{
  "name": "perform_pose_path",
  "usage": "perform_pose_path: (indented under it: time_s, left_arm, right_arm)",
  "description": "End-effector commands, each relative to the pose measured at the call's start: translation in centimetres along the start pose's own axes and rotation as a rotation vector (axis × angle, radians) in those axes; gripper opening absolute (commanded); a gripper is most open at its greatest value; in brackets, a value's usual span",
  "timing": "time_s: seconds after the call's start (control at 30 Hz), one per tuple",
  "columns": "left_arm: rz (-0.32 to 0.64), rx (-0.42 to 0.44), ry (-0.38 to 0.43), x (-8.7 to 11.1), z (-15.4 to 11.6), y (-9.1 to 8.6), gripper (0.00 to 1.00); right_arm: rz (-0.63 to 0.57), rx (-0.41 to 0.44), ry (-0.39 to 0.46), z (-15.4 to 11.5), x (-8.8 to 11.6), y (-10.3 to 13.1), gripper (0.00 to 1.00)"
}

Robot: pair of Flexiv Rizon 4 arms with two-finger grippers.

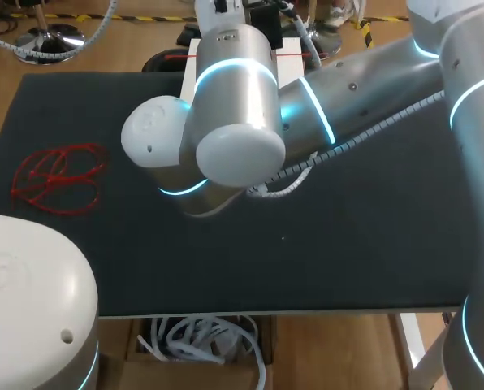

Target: Grab the tape and strap the tape.

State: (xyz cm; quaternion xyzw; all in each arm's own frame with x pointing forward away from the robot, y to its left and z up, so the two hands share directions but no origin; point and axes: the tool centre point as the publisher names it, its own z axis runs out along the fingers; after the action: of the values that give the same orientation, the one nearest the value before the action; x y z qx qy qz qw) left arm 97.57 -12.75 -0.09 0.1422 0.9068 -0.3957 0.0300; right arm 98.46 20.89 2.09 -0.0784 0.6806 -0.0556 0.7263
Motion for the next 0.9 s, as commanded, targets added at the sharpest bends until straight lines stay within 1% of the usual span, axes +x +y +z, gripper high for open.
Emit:
perform_pose_path:
  time_s: [0.03, 0.67, 0.9]
  left_arm:
    - [-0.001, -0.003, 0.002, 0.0, -0.1, 0.0, 0.00]
    - [-0.001, -0.003, 0.002, 0.0, -0.1, 0.0, 0.00]
    - [-0.001, -0.003, 0.002, 0.0, -0.1, 0.0, 0.00]
  right_arm:
    - [-0.004, -0.001, 0.006, -0.1, -0.2, 0.2, 0.00]
    - [-0.016, -0.004, 0.001, 0.3, -0.3, 1.1, 0.00]
    - [-0.025, -0.013, -0.013, 0.2, -0.3, 1.5, 0.00]
